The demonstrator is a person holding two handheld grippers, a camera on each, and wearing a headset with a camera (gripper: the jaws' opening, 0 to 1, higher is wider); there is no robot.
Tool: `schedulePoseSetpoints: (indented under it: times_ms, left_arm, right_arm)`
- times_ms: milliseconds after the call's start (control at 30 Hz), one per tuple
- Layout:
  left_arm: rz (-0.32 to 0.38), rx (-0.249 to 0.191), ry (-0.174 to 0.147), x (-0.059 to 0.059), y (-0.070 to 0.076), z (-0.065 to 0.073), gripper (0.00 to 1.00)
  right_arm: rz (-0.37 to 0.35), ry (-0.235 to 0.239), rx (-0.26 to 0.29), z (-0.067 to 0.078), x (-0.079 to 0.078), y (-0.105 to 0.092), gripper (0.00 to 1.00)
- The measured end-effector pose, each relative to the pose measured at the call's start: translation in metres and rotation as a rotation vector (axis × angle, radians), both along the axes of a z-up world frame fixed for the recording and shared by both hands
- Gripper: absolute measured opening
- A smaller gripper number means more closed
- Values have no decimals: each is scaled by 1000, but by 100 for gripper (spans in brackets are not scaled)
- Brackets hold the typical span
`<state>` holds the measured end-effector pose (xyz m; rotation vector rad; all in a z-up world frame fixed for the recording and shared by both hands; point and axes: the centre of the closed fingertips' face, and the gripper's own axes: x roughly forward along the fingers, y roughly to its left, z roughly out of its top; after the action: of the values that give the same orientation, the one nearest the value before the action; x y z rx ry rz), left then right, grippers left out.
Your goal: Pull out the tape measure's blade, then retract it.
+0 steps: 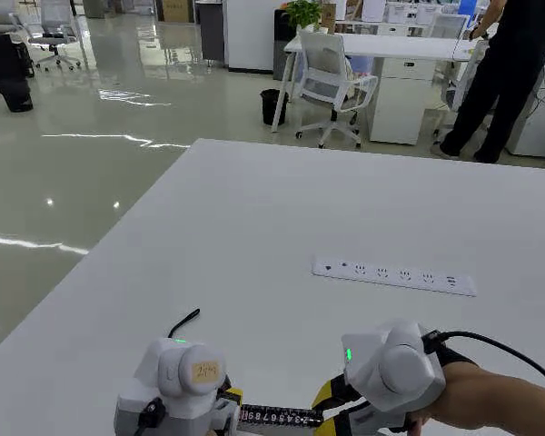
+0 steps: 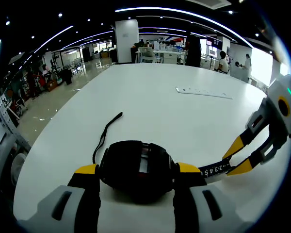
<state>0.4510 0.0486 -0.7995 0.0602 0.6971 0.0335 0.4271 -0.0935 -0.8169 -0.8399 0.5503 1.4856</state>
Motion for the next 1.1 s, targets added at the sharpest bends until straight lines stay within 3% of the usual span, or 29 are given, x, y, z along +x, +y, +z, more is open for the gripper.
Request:
schedulePoseSetpoints:
  times_ms: [1100]
  left_arm:
    - [7, 11, 6, 0, -1, 0, 56]
  right_arm:
    - [-2, -1, 5, 0, 0, 4, 14]
